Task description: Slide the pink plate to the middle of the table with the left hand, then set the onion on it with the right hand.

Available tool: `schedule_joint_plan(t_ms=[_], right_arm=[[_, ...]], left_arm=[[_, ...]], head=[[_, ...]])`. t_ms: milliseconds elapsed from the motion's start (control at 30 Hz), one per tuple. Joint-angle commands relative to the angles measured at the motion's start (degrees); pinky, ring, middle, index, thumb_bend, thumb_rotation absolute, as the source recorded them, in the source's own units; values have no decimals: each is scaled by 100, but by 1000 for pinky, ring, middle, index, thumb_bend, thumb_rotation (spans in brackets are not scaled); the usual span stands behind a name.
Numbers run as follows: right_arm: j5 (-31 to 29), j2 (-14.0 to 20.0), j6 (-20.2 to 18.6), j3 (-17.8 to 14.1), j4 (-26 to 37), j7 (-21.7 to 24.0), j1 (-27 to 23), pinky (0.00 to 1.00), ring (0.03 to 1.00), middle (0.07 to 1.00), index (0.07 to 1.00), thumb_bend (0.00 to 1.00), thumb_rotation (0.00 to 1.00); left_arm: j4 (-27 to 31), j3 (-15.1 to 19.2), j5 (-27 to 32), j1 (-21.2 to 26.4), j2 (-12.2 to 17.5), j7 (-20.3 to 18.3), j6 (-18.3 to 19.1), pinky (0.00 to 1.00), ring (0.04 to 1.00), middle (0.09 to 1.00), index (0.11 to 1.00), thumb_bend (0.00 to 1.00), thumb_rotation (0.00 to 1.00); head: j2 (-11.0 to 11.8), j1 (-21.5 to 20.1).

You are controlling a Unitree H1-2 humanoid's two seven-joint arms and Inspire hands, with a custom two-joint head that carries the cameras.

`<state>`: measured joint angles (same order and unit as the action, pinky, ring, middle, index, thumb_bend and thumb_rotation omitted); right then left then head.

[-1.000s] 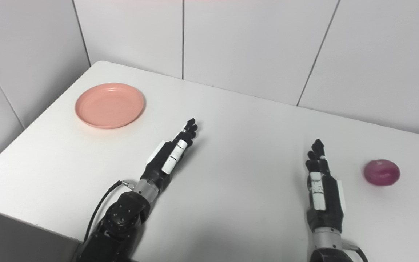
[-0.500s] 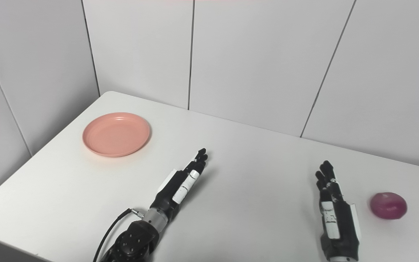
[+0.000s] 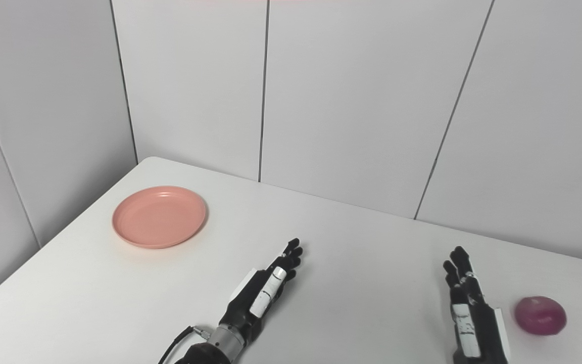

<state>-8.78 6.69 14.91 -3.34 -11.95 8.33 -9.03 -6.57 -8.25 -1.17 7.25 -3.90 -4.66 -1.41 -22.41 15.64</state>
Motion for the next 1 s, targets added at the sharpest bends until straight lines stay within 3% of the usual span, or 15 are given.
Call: schedule_joint_plan(t_ms=[0,167,400,667,967], right_arm=[[-109,-24,194,-40,-653,100,473,1000,970,967,961,785,814],[-126,-25,247,-57,-693,108,462,1000,959,959,954,766,806],[-134,12,259,-43,-728,169,459,1000,965,967,964,766,818],[-173,62,320,-24,-798,243,433,1000,978,976,974,744,827],[-22,122,375,-14,-736,212,459,1000,982,977,983,723,872]], left_arm=[[293,68,112,247,10,-27,-230,1000,1000,1000,999,683,1000],[595,156,216,431,240,-230,-59,1000,1000,1000,1000,693,1000],[978,451,726,682,625,-535,543,1000,1000,1000,1000,703,1000],[1030,770,715,819,933,-463,594,1000,1000,993,982,694,1000],[829,1403,812,1047,1321,-336,478,987,966,962,946,677,1000]], head=[[2,-8],[2,2],[23,61],[41,178],[30,169]])
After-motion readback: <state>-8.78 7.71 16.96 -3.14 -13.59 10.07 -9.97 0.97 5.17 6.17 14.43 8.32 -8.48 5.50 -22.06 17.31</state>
